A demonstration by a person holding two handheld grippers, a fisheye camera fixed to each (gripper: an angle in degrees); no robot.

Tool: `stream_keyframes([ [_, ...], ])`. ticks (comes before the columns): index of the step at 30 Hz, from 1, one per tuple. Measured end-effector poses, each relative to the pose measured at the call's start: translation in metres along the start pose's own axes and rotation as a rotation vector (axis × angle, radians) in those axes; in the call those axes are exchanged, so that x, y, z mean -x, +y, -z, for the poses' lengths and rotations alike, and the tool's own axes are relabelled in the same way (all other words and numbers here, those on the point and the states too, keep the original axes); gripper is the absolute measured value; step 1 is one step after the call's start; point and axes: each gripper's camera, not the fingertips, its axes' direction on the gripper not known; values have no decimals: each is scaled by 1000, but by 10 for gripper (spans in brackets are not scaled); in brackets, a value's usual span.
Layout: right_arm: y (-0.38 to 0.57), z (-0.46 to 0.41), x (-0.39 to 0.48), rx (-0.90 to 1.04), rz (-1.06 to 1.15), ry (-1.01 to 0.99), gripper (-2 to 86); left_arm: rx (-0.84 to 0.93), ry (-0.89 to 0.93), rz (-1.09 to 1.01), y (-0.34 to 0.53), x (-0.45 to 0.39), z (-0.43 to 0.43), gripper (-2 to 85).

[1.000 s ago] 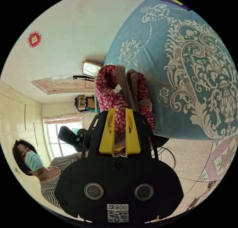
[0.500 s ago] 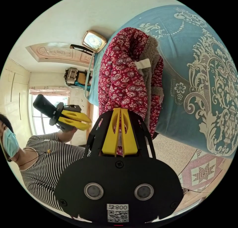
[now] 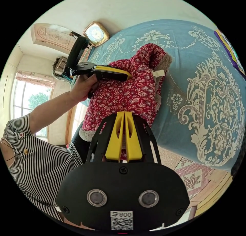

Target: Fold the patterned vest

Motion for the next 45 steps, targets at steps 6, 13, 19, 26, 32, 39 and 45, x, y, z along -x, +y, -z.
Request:
stream_keyframes([
  [6, -3, -3, 15, 47, 61, 41, 1, -151, 39, -39, 24, -7, 42, 0],
  [13, -3, -12, 23, 12, 79, 24, 1, -164, -136, 62, 69, 9, 24, 0],
  [19, -18, 6, 47, 17, 106, 143, 1, -262, -126, 4, 77, 0, 62, 1],
  [26, -75, 25, 64, -127, 157, 238, 1, -148, -32, -193, 130, -43, 43, 1],
  [32, -131, -41, 22, 119, 54, 314, 0, -159, -126, -196, 131, -26, 21, 0],
  [39, -131, -27, 15, 64, 58, 294, 1, -172, -30, -148, 134, 12, 31, 0],
  [45, -74, 24, 26, -91, 145, 138, 2, -266, -20, -106, 155, 42, 71, 1],
])
